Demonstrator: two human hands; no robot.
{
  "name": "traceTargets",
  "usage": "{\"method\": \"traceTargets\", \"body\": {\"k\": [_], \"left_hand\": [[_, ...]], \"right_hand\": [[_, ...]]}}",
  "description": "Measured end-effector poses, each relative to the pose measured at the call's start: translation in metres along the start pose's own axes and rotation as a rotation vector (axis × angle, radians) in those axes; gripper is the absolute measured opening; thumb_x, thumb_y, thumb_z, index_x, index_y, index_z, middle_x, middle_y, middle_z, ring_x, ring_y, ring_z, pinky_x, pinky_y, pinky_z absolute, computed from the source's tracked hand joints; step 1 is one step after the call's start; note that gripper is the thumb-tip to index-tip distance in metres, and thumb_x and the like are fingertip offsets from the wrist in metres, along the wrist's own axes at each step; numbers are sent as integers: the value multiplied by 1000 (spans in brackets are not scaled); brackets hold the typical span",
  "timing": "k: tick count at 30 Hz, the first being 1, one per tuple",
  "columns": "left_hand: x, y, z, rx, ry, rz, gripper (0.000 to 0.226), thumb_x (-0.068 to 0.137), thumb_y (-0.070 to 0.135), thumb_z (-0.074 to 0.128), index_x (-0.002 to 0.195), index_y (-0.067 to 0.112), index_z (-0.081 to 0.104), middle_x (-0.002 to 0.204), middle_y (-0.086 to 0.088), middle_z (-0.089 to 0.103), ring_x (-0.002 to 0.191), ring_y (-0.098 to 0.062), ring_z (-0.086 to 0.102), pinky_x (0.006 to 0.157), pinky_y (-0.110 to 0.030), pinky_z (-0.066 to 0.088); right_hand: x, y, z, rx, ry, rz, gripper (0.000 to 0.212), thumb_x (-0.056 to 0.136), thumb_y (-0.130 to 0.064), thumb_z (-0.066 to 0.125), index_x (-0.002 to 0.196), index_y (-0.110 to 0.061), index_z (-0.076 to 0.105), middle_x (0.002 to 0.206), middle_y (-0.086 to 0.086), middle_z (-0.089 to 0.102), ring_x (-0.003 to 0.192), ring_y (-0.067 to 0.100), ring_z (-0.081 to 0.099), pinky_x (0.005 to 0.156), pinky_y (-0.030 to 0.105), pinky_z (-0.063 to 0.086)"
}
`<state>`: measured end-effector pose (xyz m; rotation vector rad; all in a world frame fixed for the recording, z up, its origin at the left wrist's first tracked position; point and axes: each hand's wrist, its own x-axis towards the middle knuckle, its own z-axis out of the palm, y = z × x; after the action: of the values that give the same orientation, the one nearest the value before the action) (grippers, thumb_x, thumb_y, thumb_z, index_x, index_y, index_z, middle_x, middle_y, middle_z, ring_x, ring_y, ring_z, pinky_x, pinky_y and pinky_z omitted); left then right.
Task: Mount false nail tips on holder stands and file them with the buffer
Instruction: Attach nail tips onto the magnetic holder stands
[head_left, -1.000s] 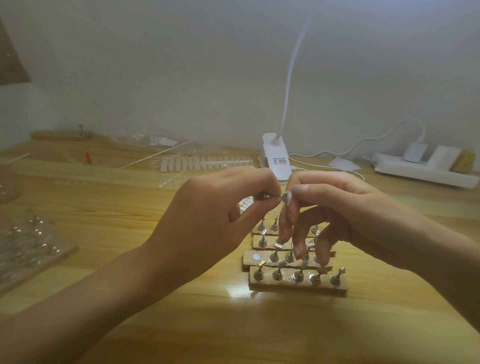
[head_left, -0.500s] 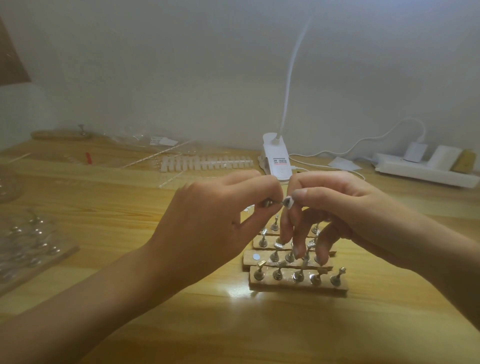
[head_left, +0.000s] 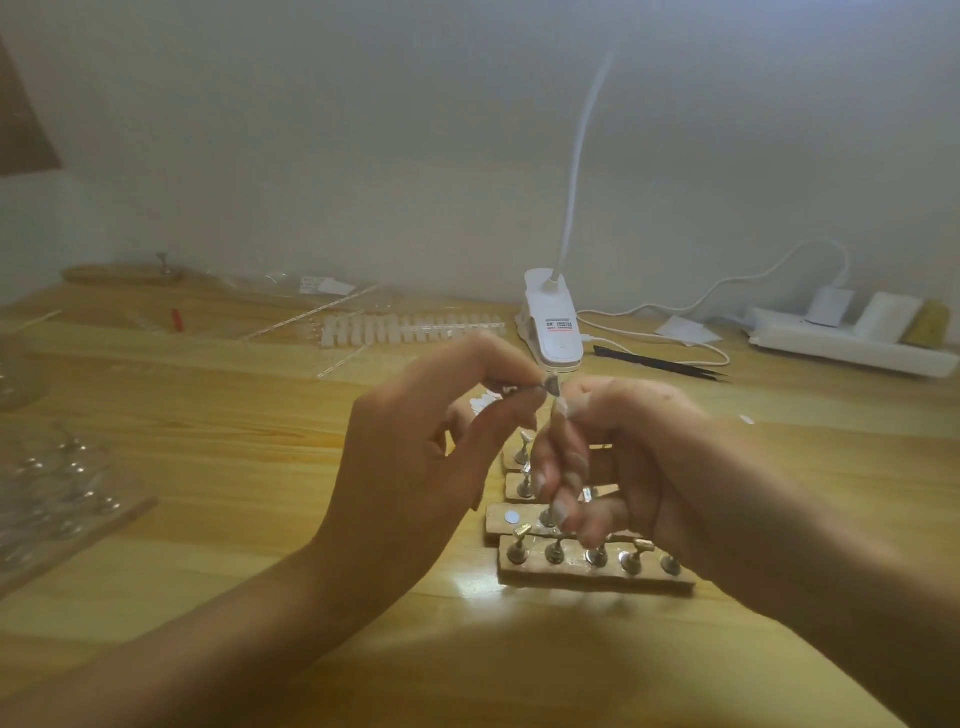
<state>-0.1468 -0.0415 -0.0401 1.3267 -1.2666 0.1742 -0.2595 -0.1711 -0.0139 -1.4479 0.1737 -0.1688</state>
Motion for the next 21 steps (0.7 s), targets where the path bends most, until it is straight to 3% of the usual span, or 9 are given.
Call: {"method": "traceTargets", "body": {"k": [5, 8, 11, 13, 16, 19, 20, 21], "left_hand": [[-1, -3, 1, -237, 40, -128, 6, 96, 19, 60, 90, 19, 62, 82, -1, 67, 37, -14, 49, 42, -17, 39], [-1, -7, 1, -326, 52, -229, 9, 96, 21, 58, 90, 20, 63, 87, 0, 71, 38, -15, 51, 44, -10, 38], [-1, -12, 1, -388, 52, -301, 10, 98, 26, 53, 94, 24, 63, 97, 0, 74, 41, -14, 54, 43, -10, 35], [-2, -14, 1, -405, 40, -328, 11, 99, 29, 52, 94, 26, 61, 101, 1, 75, 43, -13, 57, 41, -12, 32], [-1, -16, -1, -420, 16, -358, 11, 96, 34, 54, 92, 29, 63, 104, 3, 75, 47, -14, 62, 40, -14, 29], [-2, -18, -2, -401, 5, -429, 13, 93, 37, 57, 90, 31, 68, 107, 8, 73, 52, -13, 64, 41, -18, 27], [-3, -19, -2, -397, 9, -464, 14, 91, 37, 58, 90, 30, 69, 107, 9, 73, 51, -12, 63, 41, -17, 28], [-3, -20, -3, -395, 14, -497, 14, 90, 37, 58, 90, 29, 71, 105, 9, 73, 50, -11, 61, 41, -15, 28]], "right_hand": [[-11, -2, 6, -175, -18, -59, 28, 85, -16, 49, 59, -13, 57, 67, 12, 66, 54, 19, 64, 47, 22, 50], [-9, -19, -2, -489, 8, -132, 28, 87, -19, 50, 61, -16, 59, 68, 7, 71, 56, 15, 66, 47, 19, 48], [14, -40, -26, -806, 144, -204, 30, 94, -21, 54, 66, -13, 63, 71, 1, 74, 57, 6, 62, 47, 19, 45], [39, -43, -43, -1055, 228, -166, 30, 95, -19, 53, 68, -15, 67, 72, -3, 73, 60, 8, 59, 51, 27, 45], [78, -30, -54, -1295, 248, -94, 34, 96, -29, 56, 67, -18, 70, 72, 0, 71, 71, 25, 62, 64, 42, 49], [98, -15, -59, -1590, 239, -74, 26, 98, -35, 58, 75, -29, 67, 82, -10, 68, 73, 15, 58, 55, 29, 39], [98, -14, -61, -1633, 219, -83, 17, 98, -27, 59, 86, -37, 66, 92, -15, 67, 76, 7, 55, 56, 24, 37], [96, -13, -61, -1635, 201, -108, 25, 97, -16, 59, 100, -40, 66, 99, -18, 66, 77, 1, 53, 57, 22, 38]]}}
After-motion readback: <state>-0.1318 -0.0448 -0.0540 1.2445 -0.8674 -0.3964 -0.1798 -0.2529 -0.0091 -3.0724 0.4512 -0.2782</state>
